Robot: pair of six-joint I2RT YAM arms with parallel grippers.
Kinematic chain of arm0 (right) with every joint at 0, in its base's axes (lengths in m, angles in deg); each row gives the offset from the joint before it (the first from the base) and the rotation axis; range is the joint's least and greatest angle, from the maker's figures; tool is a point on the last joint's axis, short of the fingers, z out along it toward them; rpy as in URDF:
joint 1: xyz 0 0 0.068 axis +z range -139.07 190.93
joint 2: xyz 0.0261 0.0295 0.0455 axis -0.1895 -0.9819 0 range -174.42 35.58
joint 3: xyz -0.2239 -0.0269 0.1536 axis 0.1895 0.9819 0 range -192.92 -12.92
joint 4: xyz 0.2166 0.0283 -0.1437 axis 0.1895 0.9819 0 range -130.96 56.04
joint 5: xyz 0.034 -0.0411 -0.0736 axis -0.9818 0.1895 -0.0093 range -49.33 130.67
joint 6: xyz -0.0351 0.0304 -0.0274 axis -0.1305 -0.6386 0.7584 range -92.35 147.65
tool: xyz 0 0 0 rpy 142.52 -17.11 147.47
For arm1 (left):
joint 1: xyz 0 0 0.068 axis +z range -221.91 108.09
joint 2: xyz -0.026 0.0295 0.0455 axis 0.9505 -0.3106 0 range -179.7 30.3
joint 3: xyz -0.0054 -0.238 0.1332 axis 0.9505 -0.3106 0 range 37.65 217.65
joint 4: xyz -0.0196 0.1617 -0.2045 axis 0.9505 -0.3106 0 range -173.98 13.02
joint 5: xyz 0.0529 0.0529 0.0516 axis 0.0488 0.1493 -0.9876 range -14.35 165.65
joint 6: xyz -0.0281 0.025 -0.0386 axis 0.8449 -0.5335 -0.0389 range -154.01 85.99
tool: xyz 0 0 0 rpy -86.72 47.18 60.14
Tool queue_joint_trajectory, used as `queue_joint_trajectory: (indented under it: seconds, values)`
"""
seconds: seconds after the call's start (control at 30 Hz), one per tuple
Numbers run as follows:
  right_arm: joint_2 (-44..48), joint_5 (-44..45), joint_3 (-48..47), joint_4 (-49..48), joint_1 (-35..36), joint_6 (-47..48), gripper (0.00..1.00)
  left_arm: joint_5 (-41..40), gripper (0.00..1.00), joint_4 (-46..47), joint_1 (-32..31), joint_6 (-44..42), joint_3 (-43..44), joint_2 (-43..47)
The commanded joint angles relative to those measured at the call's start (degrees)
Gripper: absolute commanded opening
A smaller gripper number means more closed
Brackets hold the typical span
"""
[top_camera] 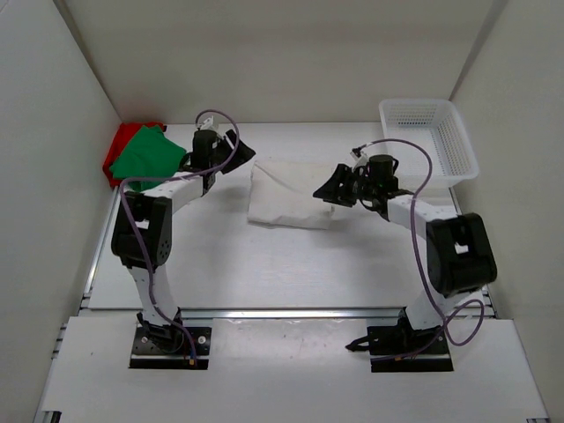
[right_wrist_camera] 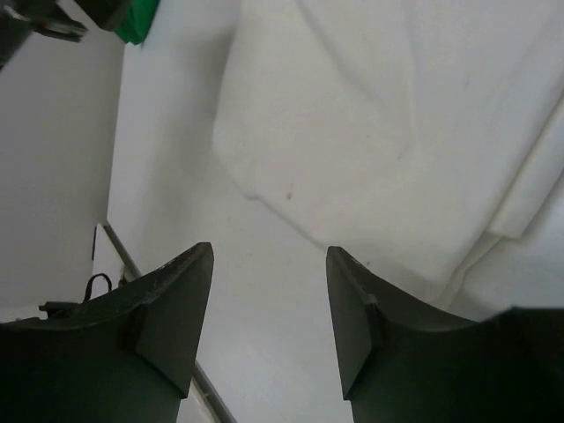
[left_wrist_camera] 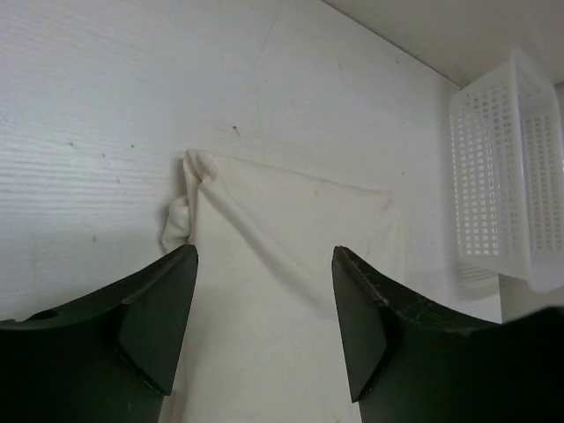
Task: Fold and stack the t-shirts
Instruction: Fold the long partially folded tshirt into a neat square, then put the neatly folded tshirt into the corner of the board with the left arm
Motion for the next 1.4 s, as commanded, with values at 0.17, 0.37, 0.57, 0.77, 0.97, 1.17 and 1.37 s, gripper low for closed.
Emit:
queue_joint_trajectory:
  seconds: [0.17, 0.37, 0.57, 0.77, 0.97, 1.17, 1.37]
  values:
    - [13.24, -0.41, 13.99, -8.53, 0.89, -1.93, 0.53, 6.20, 0.77, 1.06, 0.42, -6.37, -13.54, 3.44]
    - [15.28, -0.59, 17.95, -8.45, 0.45, -0.61, 0.53, 14.66, 0.77, 2.57, 0.60, -6.19, -12.24, -2.36]
    - [16.07, -0.77, 18.75, -9.42, 0.36, -1.14, 0.53, 15.45, 0.63, -1.39, -2.30, -7.69, -5.13, -10.18]
    - [16.25, -0.76, 18.83, -8.72, 0.63, -1.14, 0.52, 14.92, 0.19, 0.28, -5.63, -3.66, 0.06, -14.06]
    - [18.79, 1.16, 21.82, -8.64, 1.42, -1.23, 0.51, 13.17, 0.01, -5.50, -6.52, -2.15, 15.17, -14.15]
    - [21.78, 1.96, 23.14, -4.67, -0.25, 0.79, 0.52, 13.60, 0.00, -14.55, 1.37, -1.87, 36.25, -12.93]
    - [19.33, 0.38, 23.24, -5.20, 0.62, 0.53, 0.52, 7.19, 0.04, -10.63, 14.90, -1.47, 22.54, 1.02]
